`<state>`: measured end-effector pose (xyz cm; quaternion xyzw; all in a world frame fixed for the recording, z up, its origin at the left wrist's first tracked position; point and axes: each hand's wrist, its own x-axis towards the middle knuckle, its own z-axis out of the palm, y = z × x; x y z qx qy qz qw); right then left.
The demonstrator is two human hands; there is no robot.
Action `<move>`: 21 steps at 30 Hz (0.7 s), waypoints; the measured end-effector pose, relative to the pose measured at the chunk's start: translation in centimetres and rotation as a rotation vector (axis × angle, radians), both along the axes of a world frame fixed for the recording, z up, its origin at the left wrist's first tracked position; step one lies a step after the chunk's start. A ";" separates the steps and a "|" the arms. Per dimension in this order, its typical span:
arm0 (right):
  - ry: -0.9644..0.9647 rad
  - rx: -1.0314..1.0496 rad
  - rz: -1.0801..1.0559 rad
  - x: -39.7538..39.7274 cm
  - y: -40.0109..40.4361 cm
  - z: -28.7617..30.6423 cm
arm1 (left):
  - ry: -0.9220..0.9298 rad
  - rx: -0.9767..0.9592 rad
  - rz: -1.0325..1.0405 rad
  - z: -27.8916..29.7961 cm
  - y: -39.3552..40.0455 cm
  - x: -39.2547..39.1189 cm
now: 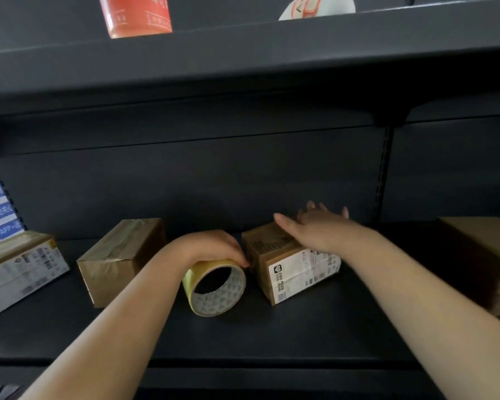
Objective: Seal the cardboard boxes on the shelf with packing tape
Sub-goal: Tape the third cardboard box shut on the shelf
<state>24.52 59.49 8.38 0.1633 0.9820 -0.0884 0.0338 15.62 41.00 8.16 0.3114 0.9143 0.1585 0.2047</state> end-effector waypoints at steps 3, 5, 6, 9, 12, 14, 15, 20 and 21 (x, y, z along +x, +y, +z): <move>0.013 0.017 -0.109 -1.7 -0.8 -1.3 | -0.075 0.080 -0.016 0.1 -1.2 0.3; 0.030 0.008 -0.043 -2.2 0.5 -1.3 | -0.200 0.262 -0.013 -0.2 -2.3 0.7; 0.021 -0.003 -0.001 -2.4 1.2 -1.2 | -0.253 0.346 -0.013 -0.5 -2.6 1.1; -0.009 -0.015 0.107 -3.1 2.8 -0.9 | -0.233 0.496 0.001 -1.7 -2.3 2.4; 0.015 -0.073 0.246 -3.8 3.8 -0.9 | -0.313 0.624 -0.043 -2.2 -1.5 3.5; 0.021 -0.126 0.321 -4.0 4.4 -0.8 | -0.417 0.644 -0.083 -2.5 -0.9 4.1; 0.026 -0.137 0.345 -4.1 4.6 -0.8 | -0.472 0.650 -0.084 -2.6 -0.6 4.4; 0.154 -0.090 0.308 -4.3 4.9 -0.5 | -0.599 0.709 -0.001 -2.8 1.0 5.3; 0.198 -0.083 0.267 -4.2 4.9 -0.4 | -0.617 0.735 0.026 -2.8 1.4 5.6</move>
